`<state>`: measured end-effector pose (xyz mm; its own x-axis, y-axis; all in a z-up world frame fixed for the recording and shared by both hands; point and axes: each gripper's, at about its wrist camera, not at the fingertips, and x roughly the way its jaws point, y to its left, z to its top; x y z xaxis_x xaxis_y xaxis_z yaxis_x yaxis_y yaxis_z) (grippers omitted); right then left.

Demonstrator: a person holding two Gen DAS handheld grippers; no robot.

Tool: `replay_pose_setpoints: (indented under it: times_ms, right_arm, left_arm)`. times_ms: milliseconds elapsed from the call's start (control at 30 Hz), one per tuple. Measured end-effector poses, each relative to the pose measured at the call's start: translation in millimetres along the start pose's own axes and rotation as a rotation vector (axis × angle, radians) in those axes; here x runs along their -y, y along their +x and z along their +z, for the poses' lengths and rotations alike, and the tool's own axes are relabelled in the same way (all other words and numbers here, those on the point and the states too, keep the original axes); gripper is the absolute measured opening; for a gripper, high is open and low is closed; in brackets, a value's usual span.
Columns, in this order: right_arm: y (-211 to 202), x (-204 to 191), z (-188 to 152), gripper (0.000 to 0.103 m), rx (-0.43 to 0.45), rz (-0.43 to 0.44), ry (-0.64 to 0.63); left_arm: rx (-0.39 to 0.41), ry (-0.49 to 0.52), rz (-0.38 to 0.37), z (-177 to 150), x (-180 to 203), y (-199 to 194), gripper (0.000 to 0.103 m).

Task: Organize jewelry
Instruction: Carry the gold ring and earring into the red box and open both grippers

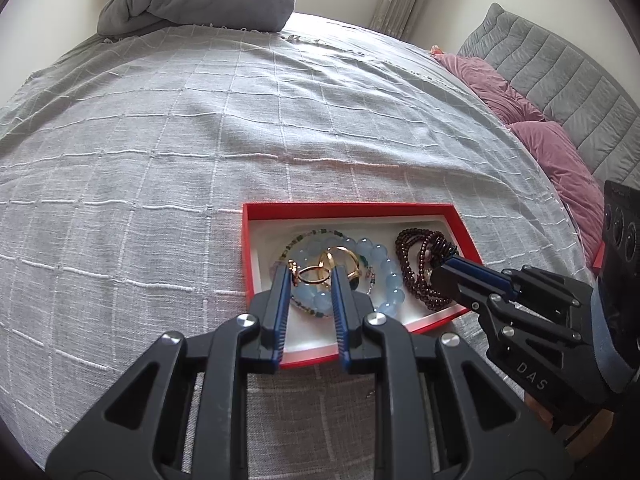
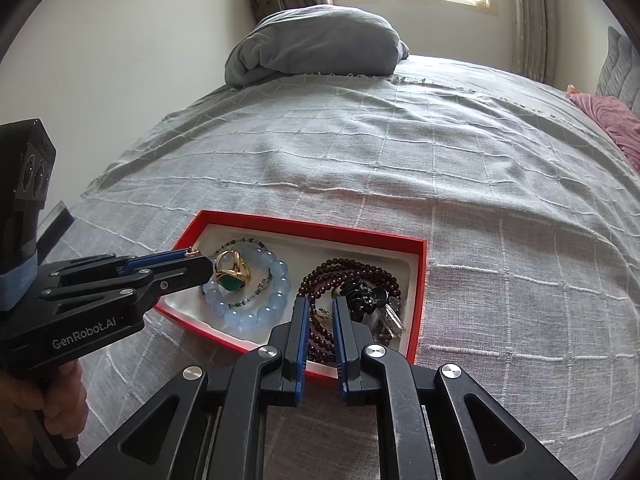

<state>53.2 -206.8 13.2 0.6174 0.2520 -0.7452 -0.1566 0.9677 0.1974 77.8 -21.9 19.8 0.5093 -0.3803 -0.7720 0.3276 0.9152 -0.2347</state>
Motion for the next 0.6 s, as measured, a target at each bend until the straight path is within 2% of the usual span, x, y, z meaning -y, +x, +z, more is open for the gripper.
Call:
replay_pose_setpoints:
  times_ms: [533,600]
  right_arm:
    - [-0.8,9.0,2.7,0.021,-0.001,0.007,0.039]
    - [-1.5,9.8,3.1,0.023,0.005,0.011,0.043]
  left_arm:
    - [-0.006,-0.007,-0.001,1.5,-0.6,0.9,0.026]
    - [-0.004,-0.006,0.006,1.0,-0.1,1.1,0.031]
